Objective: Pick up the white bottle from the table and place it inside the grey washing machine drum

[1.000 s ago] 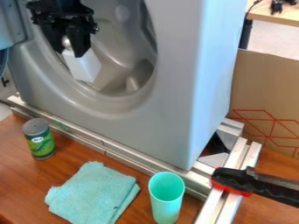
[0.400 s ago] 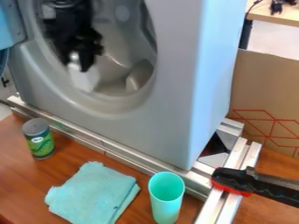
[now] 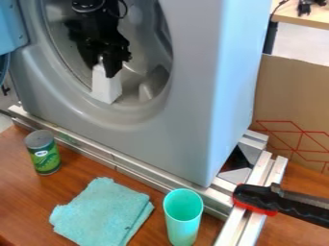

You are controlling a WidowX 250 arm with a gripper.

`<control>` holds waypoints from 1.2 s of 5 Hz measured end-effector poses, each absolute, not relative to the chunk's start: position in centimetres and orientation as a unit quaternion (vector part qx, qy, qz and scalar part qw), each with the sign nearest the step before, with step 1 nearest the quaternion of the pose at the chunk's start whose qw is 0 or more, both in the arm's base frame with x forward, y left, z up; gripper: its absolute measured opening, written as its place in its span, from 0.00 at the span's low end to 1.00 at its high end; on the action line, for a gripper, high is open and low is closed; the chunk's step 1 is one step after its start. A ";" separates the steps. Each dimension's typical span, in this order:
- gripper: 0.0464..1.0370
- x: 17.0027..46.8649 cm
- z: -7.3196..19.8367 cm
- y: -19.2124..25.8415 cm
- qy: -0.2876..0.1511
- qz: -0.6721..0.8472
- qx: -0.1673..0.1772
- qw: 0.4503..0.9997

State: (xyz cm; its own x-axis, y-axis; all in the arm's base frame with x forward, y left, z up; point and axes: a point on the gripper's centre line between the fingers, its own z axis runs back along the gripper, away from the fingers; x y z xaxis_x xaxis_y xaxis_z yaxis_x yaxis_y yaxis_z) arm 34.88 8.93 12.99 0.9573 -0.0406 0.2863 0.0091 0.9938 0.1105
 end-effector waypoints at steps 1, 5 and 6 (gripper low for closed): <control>0.53 35.3 13.0 8.3 -0.148 -0.023 0.052 0.987; 0.97 31.6 13.2 7.3 -0.139 0.001 0.048 0.989; 0.97 28.5 13.7 6.9 -0.124 0.007 0.054 0.991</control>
